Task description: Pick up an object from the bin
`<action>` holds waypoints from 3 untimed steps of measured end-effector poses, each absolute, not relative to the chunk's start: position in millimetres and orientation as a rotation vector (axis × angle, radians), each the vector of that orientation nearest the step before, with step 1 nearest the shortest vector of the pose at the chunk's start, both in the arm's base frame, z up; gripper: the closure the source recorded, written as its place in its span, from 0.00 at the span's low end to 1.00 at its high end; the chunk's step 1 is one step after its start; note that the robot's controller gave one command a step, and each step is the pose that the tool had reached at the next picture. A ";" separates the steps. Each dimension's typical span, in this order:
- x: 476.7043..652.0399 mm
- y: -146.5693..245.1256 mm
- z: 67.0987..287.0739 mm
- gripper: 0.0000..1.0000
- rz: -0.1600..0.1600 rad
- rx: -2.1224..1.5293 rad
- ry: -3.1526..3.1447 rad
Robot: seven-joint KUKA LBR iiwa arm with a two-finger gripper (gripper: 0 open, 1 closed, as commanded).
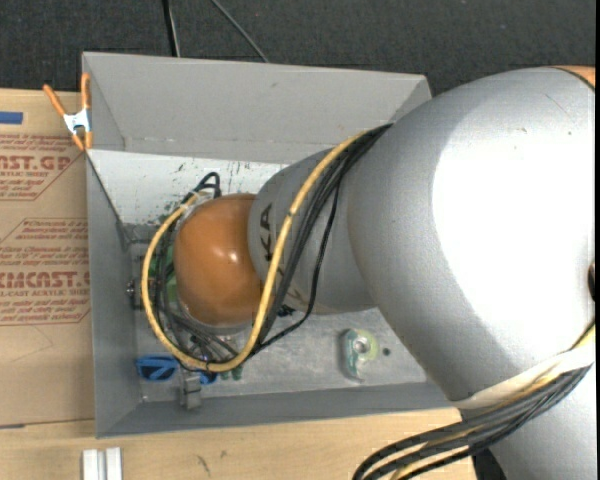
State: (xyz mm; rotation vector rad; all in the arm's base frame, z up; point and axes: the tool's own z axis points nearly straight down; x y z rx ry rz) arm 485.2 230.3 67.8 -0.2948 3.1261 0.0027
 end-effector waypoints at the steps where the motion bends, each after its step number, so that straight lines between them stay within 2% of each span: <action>1: 484.8 229.0 69.5 1.00 0.000 -0.294 3.129; 2: 492.6 217.7 120.2 1.00 0.001 -0.837 3.025; 3: 520.1 211.6 304.3 1.00 0.002 -0.833 3.017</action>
Offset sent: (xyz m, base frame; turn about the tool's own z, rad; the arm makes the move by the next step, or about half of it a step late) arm 0.0000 0.0000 0.0000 0.0000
